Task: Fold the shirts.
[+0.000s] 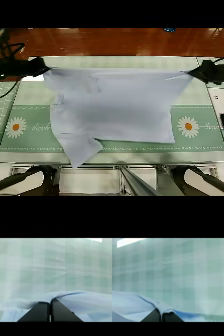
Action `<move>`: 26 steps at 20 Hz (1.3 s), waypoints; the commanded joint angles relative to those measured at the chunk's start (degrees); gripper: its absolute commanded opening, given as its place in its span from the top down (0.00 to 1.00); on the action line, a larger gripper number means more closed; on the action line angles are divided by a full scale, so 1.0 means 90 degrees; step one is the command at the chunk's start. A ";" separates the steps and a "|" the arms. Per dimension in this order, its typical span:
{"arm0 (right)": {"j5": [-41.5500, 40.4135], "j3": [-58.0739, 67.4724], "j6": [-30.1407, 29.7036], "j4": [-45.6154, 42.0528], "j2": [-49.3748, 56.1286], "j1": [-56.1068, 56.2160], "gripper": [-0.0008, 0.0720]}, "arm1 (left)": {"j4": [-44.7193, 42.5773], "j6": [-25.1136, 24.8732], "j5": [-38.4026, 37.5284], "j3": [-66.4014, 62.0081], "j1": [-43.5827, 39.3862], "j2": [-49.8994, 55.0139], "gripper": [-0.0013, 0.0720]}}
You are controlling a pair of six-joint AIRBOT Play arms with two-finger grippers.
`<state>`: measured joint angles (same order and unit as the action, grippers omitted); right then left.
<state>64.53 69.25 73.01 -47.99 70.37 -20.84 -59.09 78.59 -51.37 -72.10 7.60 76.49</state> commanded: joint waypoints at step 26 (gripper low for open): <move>0.1681 0.0998 0.0347 -0.1059 0.2890 -0.0158 0.42 | -0.0724 -0.0058 -0.4087 -0.1668 0.0223 0.2902 0.29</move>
<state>77.14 77.65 75.26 -57.82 97.38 -21.32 -65.67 77.36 -85.19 -86.56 8.40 103.63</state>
